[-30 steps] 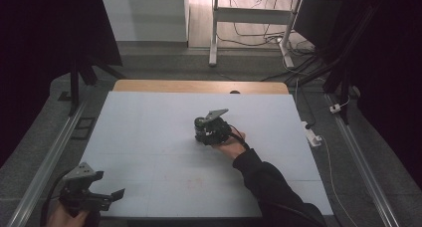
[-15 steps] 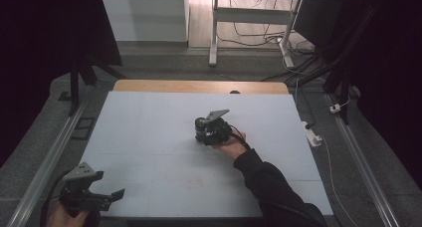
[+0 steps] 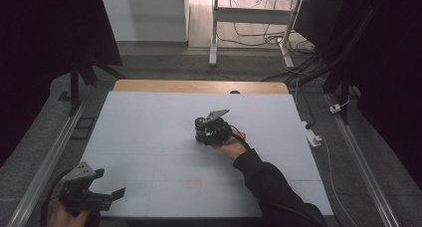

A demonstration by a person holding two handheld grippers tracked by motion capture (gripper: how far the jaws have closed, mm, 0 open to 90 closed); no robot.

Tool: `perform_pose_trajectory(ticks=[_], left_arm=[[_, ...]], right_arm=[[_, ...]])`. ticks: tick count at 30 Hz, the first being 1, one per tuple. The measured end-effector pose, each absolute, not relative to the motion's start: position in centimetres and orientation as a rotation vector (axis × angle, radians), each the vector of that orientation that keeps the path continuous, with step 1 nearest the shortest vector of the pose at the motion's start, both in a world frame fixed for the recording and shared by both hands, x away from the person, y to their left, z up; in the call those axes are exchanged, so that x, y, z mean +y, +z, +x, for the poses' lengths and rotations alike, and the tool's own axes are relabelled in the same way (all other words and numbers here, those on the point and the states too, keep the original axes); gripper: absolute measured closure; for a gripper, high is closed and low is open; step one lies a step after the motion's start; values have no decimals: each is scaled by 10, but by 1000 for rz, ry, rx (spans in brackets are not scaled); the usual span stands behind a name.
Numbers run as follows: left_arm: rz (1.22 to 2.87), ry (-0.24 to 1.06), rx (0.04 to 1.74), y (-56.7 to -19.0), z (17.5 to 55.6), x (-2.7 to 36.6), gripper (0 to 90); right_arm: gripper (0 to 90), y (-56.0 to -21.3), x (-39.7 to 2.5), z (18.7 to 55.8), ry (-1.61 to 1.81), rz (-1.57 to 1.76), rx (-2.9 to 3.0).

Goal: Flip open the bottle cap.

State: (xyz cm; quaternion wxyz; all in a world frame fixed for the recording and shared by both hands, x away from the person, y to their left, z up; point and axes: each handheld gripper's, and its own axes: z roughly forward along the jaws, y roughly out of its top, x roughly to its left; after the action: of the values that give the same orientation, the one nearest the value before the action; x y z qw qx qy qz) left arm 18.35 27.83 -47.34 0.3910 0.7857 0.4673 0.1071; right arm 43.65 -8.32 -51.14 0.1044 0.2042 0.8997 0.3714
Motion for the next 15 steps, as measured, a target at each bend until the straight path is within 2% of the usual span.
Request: perform_pose_trajectory(ticks=[15], left_arm=[[1982,288,1060,-471,200,267,0]], right_arm=[[525,-512,-84,436,1100,597,2650]])
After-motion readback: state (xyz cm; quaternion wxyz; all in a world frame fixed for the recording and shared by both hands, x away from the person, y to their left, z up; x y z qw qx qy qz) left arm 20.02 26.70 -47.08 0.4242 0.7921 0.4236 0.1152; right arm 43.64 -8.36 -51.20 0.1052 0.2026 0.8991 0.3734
